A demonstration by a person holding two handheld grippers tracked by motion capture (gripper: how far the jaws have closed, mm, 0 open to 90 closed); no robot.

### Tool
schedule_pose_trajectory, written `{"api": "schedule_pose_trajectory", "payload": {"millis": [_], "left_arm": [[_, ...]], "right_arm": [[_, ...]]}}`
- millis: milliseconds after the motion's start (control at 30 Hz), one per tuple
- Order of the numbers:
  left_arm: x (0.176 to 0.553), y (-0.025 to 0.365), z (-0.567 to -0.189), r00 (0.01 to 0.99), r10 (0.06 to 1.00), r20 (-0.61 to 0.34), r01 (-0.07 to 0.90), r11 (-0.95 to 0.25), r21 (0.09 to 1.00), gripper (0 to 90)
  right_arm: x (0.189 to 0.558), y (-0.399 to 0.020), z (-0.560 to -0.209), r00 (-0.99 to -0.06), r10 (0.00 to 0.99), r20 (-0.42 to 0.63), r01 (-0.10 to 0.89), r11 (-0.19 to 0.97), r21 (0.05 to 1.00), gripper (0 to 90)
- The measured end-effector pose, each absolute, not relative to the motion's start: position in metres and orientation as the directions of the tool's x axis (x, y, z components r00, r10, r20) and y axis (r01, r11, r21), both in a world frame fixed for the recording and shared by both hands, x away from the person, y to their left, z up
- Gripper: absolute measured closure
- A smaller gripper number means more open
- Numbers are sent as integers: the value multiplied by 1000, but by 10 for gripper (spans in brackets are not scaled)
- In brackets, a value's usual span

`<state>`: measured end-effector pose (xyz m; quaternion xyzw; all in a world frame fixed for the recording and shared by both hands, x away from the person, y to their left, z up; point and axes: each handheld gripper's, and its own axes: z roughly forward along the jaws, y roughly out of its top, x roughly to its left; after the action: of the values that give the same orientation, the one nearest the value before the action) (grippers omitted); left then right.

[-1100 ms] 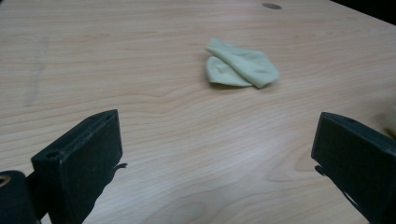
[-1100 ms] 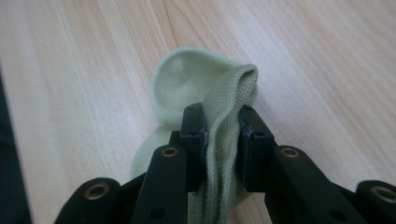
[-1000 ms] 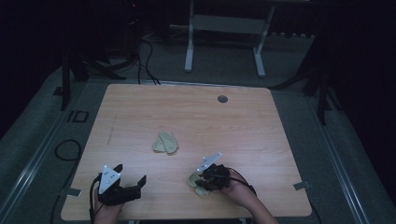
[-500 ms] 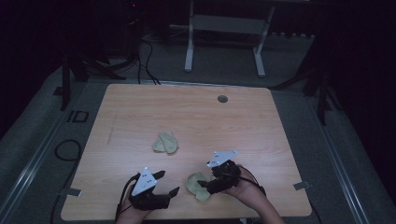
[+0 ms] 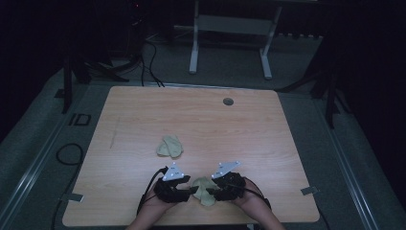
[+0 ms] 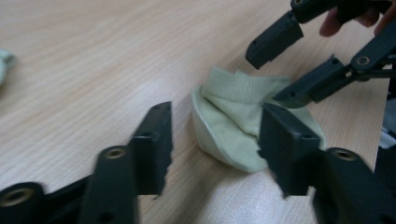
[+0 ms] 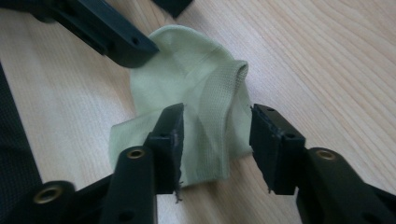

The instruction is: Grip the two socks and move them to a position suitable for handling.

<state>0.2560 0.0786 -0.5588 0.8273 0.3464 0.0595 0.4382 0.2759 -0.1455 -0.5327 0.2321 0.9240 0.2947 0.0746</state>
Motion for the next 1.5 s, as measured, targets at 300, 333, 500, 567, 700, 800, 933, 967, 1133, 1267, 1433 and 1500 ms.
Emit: {"api": "schedule_pose_trajectory", "payload": {"millis": [300, 333, 500, 567, 700, 800, 933, 967, 1133, 1267, 1433, 1500], "left_arm": [[263, 70, -567, 745, 633, -210, 548, -401, 734, 787], [263, 70, -567, 739, 642, -206, 552, -401, 731, 862], [261, 72, -561, 717, 675, -176, 542, -381, 749, 882], [259, 73, -556, 708, 690, -150, 528, -378, 760, 883], [254, 77, -547, 674, 728, -125, 518, -345, 783, 883], [250, 81, -543, 639, 763, -94, 510, -329, 795, 882], [248, 82, -544, 629, 771, -101, 519, -319, 793, 882], [248, 81, -547, 631, 768, -107, 525, -322, 788, 882], [251, 73, -557, 640, 758, -128, 548, -334, 767, 881], [252, 69, -565, 648, 749, -138, 564, -350, 747, 879], [254, 71, -567, 670, 716, -193, 575, -338, 745, 743], [254, 72, -566, 672, 714, -197, 575, -336, 746, 692]], "right_arm": [[276, -139, -543, -890, 456, 0, 381, 744, 550, 801], [275, -139, -542, -890, 456, 4, 382, 741, 552, 830], [272, -148, -525, -885, 465, 15, 380, 706, 598, 845], [271, -154, -515, -879, 477, 10, 379, 685, 622, 845], [271, -173, -498, -853, 522, -4, 392, 644, 657, 845], [274, -191, -492, -824, 566, -4, 419, 614, 669, 845], [278, -213, -496, -778, 628, 12, 474, 575, 666, 844], [278, -217, -499, -770, 637, 22, 488, 568, 663, 844], [278, -226, -517, -753, 658, 34, 525, 568, 633, 836], [284, -229, -532, -739, 671, 50, 556, 568, 607, 810], [291, -232, -542, -731, 682, 41, 573, 580, 579, 702], [291, -232, -542, -729, 683, 43, 576, 578, 578, 669]]}}
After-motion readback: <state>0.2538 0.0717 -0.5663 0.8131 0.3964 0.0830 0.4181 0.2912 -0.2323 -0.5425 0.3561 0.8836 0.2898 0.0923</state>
